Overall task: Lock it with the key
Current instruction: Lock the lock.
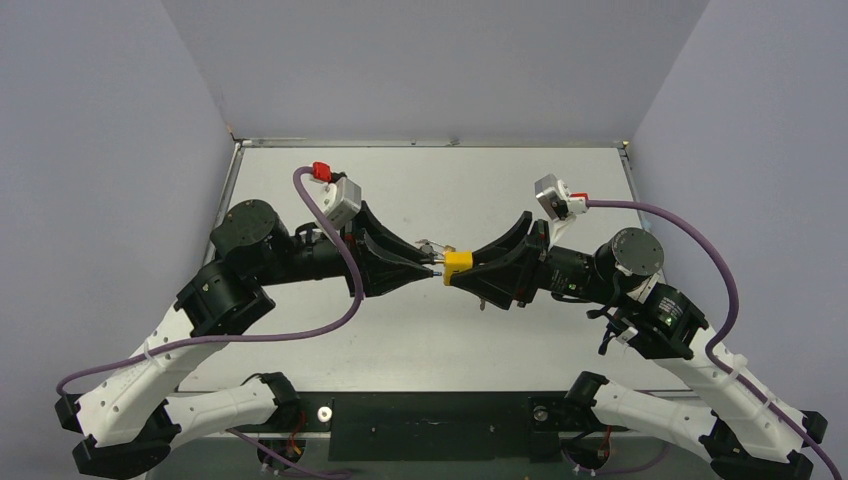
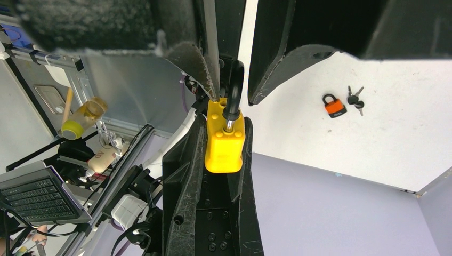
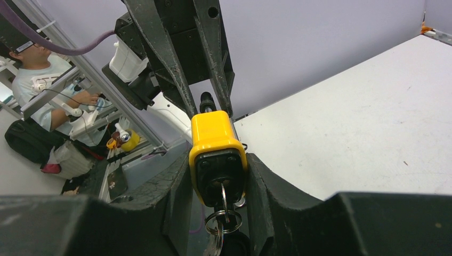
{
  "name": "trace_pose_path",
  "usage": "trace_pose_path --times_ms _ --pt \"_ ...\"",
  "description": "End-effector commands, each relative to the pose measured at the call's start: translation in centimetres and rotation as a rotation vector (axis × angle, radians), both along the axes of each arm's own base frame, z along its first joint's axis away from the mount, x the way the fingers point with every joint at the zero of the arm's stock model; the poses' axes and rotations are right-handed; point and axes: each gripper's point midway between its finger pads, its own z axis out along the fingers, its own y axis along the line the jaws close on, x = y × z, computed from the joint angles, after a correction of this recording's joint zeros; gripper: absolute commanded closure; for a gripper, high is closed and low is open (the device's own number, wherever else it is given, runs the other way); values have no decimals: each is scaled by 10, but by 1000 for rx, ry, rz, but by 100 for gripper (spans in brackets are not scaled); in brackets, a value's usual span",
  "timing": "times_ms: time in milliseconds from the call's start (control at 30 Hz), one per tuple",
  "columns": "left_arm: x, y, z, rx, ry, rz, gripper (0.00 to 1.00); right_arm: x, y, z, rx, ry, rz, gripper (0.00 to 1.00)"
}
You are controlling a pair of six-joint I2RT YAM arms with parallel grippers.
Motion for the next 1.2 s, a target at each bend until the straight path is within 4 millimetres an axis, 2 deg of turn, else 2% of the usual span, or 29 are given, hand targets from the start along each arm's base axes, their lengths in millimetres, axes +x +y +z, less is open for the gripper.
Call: trace_pose_path --times_ms 0,133,367,733,1167 --pt "-1 3 12 -31 -8 13 77 -5 -9 37 97 -88 -16 100" --pt "-1 4 10 -23 2 15 83 -4 -10 36 93 -90 -21 100" --pt "-1 2 6 -12 49 10 100 -2 -10 34 86 -99 -31 100" --pt "-5 -7 9 -61 136 -36 100 0 -5 38 89 -117 -21 100" --pt "-1 -22 4 -92 213 -53 100 -3 13 34 96 -92 32 100"
